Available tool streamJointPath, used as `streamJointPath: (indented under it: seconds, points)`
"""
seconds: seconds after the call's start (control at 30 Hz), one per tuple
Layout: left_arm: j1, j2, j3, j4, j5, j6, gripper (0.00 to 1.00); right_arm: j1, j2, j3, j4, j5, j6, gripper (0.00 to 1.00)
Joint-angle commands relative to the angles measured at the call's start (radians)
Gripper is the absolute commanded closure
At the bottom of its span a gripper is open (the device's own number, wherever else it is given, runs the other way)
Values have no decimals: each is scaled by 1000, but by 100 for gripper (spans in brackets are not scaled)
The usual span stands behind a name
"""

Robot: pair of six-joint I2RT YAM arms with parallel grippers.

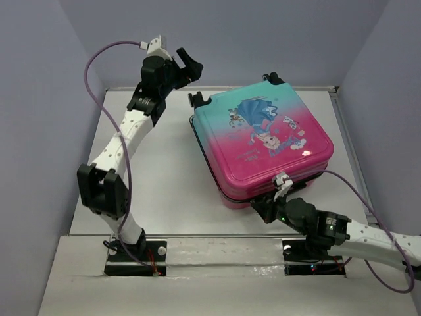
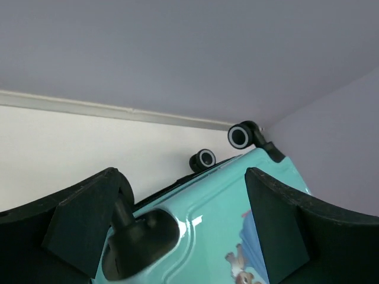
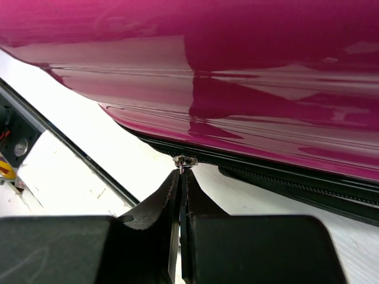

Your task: Pack the luggage

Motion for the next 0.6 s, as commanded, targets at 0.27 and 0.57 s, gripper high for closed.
streamJointPath:
  seconds: [0.27,0.57]
  points:
    - [39,233,68,-83,215,-101,1,10,79,117,-29,88,29,93]
    - [39,279,55,15,218,-155,1,1,76,96,-14,88,39,93]
